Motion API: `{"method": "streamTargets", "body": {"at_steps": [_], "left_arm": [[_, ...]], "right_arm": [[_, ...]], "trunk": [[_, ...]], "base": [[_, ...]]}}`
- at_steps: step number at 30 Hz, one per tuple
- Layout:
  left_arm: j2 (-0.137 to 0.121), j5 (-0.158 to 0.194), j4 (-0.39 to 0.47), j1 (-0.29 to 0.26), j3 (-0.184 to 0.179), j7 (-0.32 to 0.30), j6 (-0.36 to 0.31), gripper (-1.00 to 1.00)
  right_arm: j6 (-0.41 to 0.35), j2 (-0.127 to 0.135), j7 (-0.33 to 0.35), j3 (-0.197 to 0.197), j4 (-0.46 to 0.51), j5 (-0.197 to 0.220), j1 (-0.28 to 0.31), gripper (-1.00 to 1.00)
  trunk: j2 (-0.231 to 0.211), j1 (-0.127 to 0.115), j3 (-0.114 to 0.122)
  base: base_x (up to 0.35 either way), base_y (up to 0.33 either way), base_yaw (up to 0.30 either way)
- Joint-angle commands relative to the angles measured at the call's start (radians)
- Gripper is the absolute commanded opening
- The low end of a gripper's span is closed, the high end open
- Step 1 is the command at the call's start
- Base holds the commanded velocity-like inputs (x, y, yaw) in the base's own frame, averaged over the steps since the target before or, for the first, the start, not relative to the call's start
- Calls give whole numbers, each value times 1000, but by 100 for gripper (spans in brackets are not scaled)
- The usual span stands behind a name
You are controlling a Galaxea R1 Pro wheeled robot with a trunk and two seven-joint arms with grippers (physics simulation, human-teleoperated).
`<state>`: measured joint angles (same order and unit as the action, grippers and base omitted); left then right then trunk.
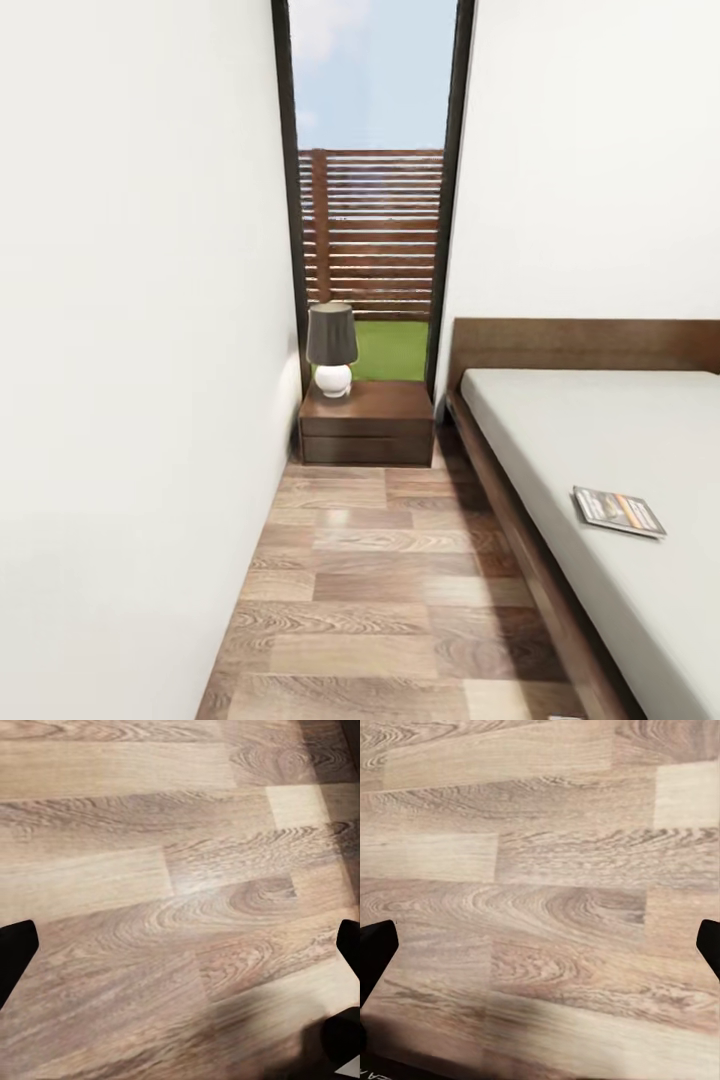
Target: In the bedroom, move the book from the bed onto either nightstand, and place the two sandals side by side next to the bed.
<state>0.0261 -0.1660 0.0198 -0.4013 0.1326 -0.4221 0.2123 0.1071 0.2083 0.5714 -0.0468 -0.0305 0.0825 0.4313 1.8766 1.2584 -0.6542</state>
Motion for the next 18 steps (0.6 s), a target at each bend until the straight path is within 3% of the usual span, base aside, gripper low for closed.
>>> {"method": "streamTargets", "body": {"at_steps": [1,18], "left_arm": [[0,-10,-1,-1,8,-1,4,100],[1,-10,-1,-1,8,-1,4,100]], "right_arm": [[2,0,5,-4,-3,6,1,100],[2,0,5,-4,-4,7,1,100]], "trunk": [[0,0,-1],[0,0,-1]], "base": [[322,0,0],[317,0,0]]}}
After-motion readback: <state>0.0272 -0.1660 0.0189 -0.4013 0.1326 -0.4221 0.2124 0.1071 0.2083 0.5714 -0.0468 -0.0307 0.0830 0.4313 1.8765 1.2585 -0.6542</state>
